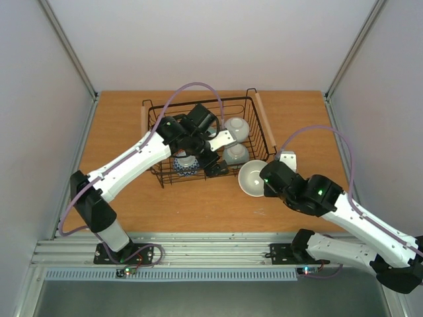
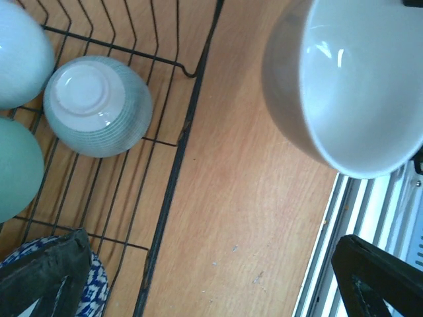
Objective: Load the bowls into the dish rack
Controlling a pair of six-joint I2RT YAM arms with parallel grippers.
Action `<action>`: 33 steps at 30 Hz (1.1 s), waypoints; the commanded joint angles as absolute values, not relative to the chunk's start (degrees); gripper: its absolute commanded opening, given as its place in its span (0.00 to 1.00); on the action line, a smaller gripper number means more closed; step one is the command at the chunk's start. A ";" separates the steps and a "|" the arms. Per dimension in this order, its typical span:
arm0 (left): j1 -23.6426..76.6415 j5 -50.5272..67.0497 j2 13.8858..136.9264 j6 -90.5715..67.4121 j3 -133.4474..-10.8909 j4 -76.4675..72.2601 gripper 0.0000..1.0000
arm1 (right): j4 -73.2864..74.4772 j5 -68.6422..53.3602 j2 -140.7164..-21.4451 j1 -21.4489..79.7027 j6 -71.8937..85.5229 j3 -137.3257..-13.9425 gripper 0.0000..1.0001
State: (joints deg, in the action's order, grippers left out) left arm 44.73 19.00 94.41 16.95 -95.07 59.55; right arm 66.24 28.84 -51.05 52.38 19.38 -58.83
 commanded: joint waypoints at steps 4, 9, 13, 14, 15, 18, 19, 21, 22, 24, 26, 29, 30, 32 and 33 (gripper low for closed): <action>47.14 23.38 96.24 16.67 -98.49 60.99 0.99 | 63.19 33.50 -52.72 52.93 14.76 -61.08 0.01; 47.62 24.74 96.76 15.90 -98.49 60.51 0.99 | 61.07 32.24 -53.01 52.98 13.52 -61.82 0.01; 47.82 24.09 97.74 15.25 -98.03 59.71 0.99 | 59.54 30.69 -53.03 53.16 12.66 -62.12 0.01; 47.84 23.76 98.09 15.09 -97.88 59.39 0.99 | 59.16 30.28 -53.14 53.29 12.58 -62.14 0.01; 47.82 23.35 98.49 14.67 -97.83 59.08 0.99 | 58.71 29.81 -53.21 53.46 12.37 -62.14 0.01; 47.81 22.50 99.69 13.58 -97.78 58.49 0.99 | 57.08 28.27 -53.39 53.97 12.06 -62.16 0.01; 47.89 22.35 100.19 13.33 -97.82 58.44 0.99 | 56.44 27.89 -53.36 54.23 11.92 -62.14 0.01; 47.92 22.20 100.88 12.89 -97.91 58.26 0.99 | 55.11 27.19 -53.27 54.67 11.43 -62.20 0.01; 47.90 22.22 101.20 12.64 -97.99 58.19 0.97 | 54.58 27.02 -53.23 54.90 11.31 -62.22 0.01; 47.90 22.37 101.65 12.49 -98.08 58.16 0.90 | 53.80 26.73 -53.22 55.38 10.85 -62.27 0.01; 47.93 22.47 101.85 12.44 -98.24 58.17 0.71 | 53.39 26.80 -53.26 55.54 10.56 -62.28 0.01; 47.99 22.67 102.04 12.35 -98.39 58.29 0.43 | 53.05 26.92 -53.42 55.56 10.17 -62.05 0.01; 47.99 23.03 102.04 12.39 -98.42 58.37 0.35 | 52.94 26.98 -53.50 55.57 10.05 -61.97 0.01; 48.07 23.43 101.97 12.63 -98.36 58.53 0.31 | 52.83 26.87 -53.77 55.55 9.94 -61.88 0.01; 48.07 23.54 102.03 12.76 -98.31 58.63 0.29 | 52.75 26.87 -53.88 55.55 9.86 -61.82 0.01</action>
